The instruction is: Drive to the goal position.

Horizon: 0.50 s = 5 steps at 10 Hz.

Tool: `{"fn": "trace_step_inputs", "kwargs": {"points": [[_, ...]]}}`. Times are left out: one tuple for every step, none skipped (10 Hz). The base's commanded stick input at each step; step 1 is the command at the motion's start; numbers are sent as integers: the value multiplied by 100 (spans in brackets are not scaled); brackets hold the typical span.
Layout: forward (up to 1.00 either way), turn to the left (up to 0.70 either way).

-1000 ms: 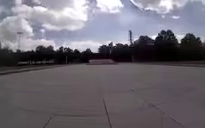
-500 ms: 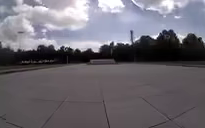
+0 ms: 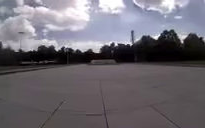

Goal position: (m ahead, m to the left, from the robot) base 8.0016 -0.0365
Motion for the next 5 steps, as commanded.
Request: {"fn": "trace_step_inputs", "kwargs": {"points": [[70, 0], [70, 0], [70, 0], [70, 0], [70, 0]]}}
